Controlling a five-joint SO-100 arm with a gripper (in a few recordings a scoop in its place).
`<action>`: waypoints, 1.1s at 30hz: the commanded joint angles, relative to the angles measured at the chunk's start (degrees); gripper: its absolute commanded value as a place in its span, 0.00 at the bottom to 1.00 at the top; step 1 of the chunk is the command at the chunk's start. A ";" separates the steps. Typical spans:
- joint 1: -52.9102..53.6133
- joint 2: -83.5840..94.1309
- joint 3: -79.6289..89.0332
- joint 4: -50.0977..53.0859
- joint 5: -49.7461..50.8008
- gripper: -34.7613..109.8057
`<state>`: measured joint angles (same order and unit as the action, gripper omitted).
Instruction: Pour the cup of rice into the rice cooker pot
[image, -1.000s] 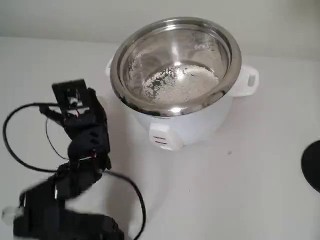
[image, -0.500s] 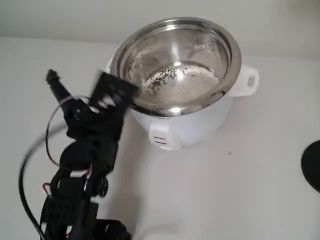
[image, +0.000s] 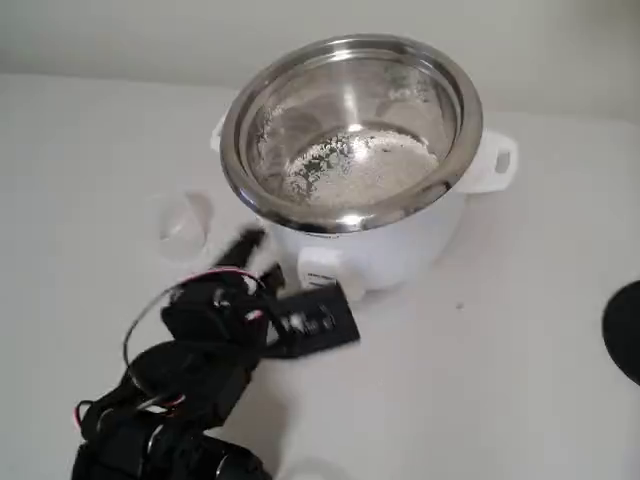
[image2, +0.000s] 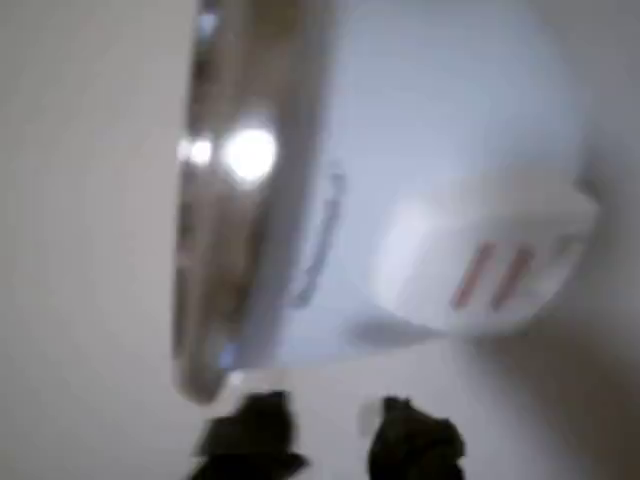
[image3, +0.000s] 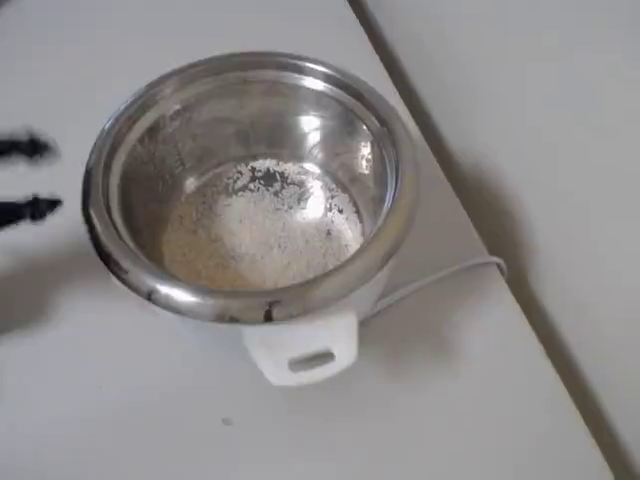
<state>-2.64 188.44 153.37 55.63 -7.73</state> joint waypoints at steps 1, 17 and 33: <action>1.67 0.09 -3.87 8.70 5.98 0.24; 8.17 0.00 14.41 10.20 5.89 0.24; 6.86 0.00 19.69 6.77 4.57 0.26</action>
